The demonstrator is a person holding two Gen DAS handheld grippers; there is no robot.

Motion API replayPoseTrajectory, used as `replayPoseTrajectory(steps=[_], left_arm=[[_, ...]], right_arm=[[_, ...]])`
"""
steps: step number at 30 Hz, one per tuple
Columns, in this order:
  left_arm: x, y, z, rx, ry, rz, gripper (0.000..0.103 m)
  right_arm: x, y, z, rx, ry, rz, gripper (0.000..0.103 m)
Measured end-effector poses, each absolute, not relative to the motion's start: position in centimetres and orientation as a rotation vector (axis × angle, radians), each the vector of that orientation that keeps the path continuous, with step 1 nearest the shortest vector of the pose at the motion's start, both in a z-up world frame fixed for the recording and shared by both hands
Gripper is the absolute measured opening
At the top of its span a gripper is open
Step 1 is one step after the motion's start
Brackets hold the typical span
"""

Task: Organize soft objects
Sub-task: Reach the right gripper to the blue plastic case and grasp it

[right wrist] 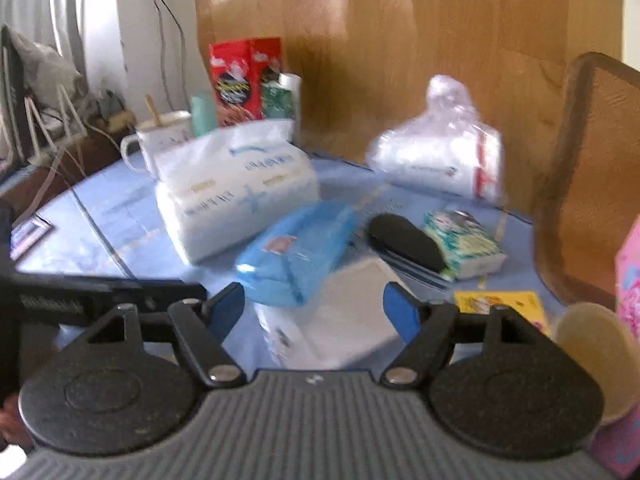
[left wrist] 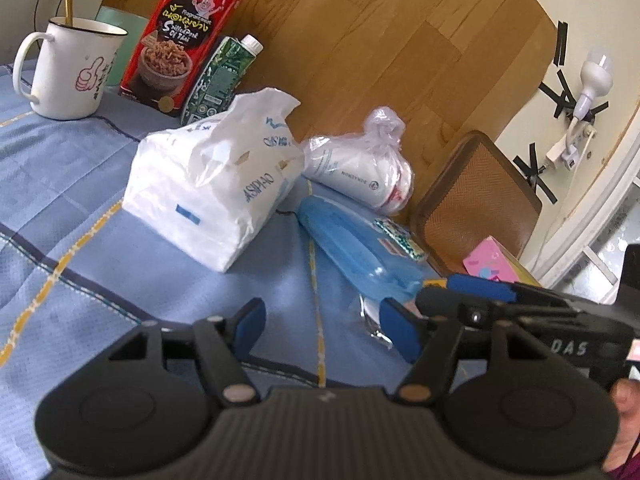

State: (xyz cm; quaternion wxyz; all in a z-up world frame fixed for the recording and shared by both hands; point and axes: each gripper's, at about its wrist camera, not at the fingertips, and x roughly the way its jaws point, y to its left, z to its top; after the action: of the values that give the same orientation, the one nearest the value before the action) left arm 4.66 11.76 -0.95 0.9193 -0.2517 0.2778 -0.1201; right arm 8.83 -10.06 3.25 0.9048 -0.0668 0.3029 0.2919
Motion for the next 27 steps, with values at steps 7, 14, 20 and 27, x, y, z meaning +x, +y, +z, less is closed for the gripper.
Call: replayPoseTrajectory(steps=[7,14,20,27], left_arm=[[3.9,13.3,-0.9,-0.593,0.513,-0.182,0.069],[3.9,13.9,-0.9,-0.613,0.499,-0.147,0.069],[3.6,14.1,-1.0,-0.623,0.484,-0.148,0.069],[3.4,14.2,-1.1,-0.643,0.481,-0.152,0.072]], right_arm=[[10.2,-7.4,3.8,-0.160,0.595,0.550,0.080],[15.3,-4.9,2.0,-0.110,0.718,0.460,0.083],[16.0,-3.5,0.0,-0.176,0.767,0.459,0.041],[13.7,-5.2,0.1,-0.202,0.763,0.511,0.040]])
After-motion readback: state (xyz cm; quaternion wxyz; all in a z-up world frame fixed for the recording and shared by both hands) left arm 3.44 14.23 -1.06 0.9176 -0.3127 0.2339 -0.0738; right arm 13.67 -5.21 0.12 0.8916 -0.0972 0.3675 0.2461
